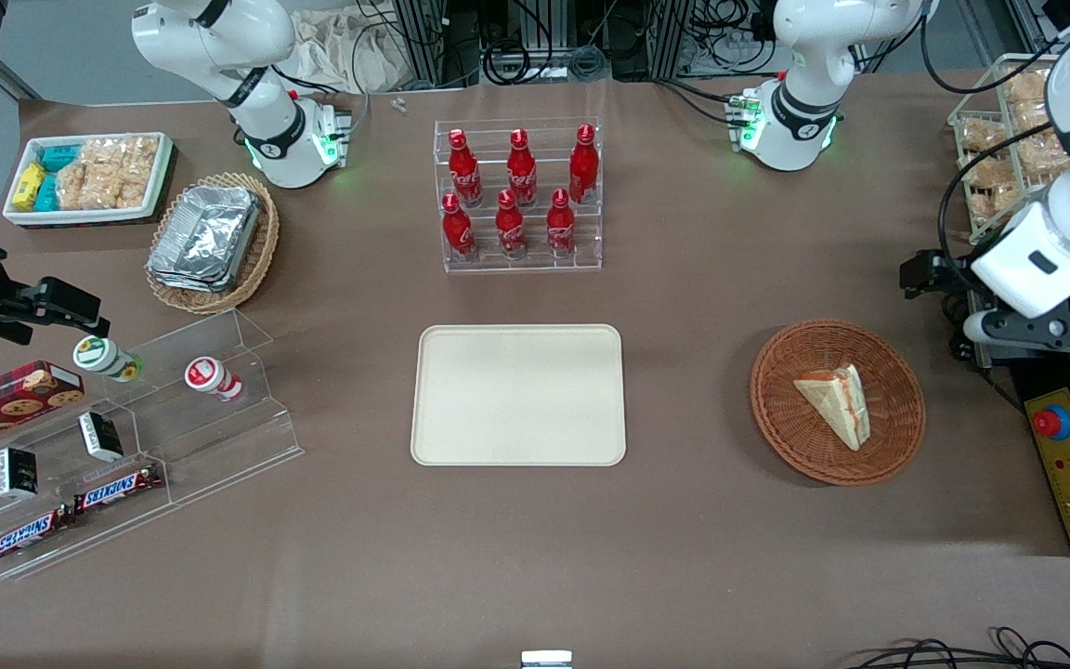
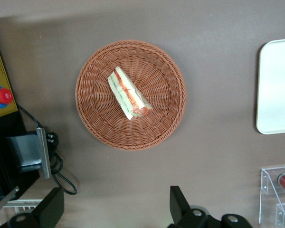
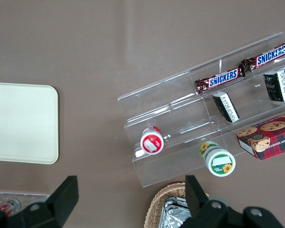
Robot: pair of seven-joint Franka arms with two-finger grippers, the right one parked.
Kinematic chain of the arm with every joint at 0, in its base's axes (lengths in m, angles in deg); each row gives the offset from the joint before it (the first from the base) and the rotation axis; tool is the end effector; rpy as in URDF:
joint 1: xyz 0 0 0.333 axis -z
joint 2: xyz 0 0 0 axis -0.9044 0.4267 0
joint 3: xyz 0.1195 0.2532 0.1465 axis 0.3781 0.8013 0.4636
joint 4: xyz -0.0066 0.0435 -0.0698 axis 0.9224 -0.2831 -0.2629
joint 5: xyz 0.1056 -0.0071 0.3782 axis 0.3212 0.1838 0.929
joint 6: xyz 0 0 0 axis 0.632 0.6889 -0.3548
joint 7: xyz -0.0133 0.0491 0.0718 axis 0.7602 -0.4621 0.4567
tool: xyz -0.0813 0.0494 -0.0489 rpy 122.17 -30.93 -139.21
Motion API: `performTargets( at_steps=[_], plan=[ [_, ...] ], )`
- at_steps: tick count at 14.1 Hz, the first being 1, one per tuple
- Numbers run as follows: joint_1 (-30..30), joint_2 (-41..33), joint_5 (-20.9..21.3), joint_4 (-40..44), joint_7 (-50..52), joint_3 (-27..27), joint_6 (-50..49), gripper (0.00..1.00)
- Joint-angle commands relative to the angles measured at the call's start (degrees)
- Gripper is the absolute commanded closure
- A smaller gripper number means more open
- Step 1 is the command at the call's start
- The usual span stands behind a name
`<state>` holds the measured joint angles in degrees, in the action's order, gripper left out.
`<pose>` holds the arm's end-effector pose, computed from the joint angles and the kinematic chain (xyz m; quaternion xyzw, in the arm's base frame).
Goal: Place sandwich from basket to tray
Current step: 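Move the left gripper down over the sandwich in the wicker basket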
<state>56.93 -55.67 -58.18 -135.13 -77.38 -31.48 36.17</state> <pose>0.5833 -0.0520 0.5643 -0.9975 0.0500 0.0475 0.0153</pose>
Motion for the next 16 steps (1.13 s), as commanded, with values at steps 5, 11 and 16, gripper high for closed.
performTargets(
  at_steps=[5, 11, 16],
  plan=[
    [-0.4, 2.3, 0.7, -9.5, 13.4, 0.2, 14.4, 0.0],
    [-1.0, 5.8, 0.6, -18.8, 23.2, 1.0, 30.1, 0.0],
    [-1.5, 10.7, 0.7, -22.5, 25.3, 1.4, 40.2, 0.0]
  ],
)
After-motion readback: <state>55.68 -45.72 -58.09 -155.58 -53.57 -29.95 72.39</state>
